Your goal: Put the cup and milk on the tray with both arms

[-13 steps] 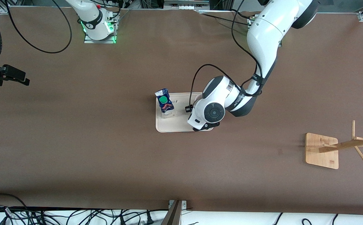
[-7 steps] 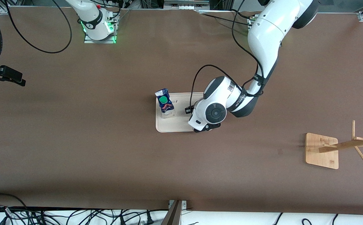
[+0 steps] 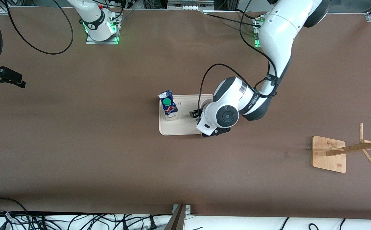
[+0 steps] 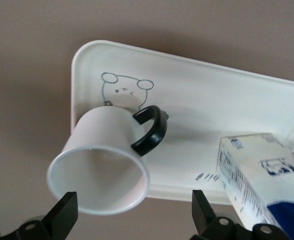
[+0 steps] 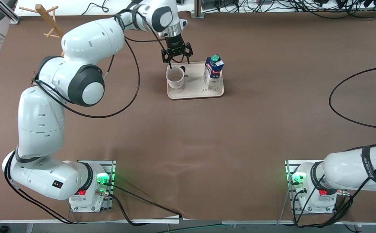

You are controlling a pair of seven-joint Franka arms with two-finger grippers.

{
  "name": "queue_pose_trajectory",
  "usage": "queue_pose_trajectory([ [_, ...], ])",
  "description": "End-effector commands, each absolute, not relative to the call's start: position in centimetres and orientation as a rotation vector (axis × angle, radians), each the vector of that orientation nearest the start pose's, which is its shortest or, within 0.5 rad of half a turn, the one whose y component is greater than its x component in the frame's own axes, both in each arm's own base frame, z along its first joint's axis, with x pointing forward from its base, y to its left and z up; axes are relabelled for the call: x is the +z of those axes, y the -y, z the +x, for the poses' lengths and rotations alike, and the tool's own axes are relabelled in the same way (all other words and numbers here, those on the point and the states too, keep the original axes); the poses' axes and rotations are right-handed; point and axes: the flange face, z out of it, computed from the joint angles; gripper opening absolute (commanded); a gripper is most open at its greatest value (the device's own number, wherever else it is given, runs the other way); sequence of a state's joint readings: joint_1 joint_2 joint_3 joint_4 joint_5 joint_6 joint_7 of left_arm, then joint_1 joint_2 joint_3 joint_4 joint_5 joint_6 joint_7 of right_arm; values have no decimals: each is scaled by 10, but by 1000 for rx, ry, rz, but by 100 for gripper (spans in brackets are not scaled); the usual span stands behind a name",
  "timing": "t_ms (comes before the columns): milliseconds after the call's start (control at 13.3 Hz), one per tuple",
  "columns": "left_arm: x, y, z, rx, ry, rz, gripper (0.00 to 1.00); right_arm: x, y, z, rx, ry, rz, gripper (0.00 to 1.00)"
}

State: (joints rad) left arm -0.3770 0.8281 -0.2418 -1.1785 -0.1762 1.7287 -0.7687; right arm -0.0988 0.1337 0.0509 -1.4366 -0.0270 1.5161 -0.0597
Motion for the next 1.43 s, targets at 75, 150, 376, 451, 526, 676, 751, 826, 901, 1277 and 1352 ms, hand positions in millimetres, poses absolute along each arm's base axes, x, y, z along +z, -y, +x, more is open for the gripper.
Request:
queue_pose_trajectory([
  [75, 372, 344, 626, 609, 335, -3186, 100, 614, 43, 574, 76, -21, -3170, 100],
  [150, 399, 322, 632, 528, 313, -3185, 100, 616, 42, 571, 71, -21, -3168, 100],
  [376, 459, 265, 636, 379, 155, -3125, 100, 614, 35, 566, 87, 13, -3180, 100],
  [451, 479, 239, 639, 342, 88, -3124, 100, 612, 34, 566, 91, 16, -3179, 100],
  [526, 496, 214, 642, 319, 23, -3122, 100, 612, 34, 565, 94, 18, -3179, 100],
  [676, 524, 176, 639, 283, -141, -3098, 100, 612, 35, 565, 94, 11, -3179, 100],
  [751, 540, 163, 637, 246, -196, -3090, 100, 611, 34, 566, 96, 11, -3179, 100],
  [826, 555, 146, 633, 214, -243, -3081, 100, 611, 34, 566, 96, 11, -3179, 100],
  [901, 567, 123, 628, 190, -292, -3088, 100, 610, 34, 566, 101, 11, -3179, 100],
  [1277, 598, 77, 567, -38, -253, -3090, 100, 609, 33, 566, 107, 54, -3177, 100],
  [1352, 598, 71, 562, -68, -226, -3090, 100, 608, 33, 567, 106, 120, -3174, 100],
])
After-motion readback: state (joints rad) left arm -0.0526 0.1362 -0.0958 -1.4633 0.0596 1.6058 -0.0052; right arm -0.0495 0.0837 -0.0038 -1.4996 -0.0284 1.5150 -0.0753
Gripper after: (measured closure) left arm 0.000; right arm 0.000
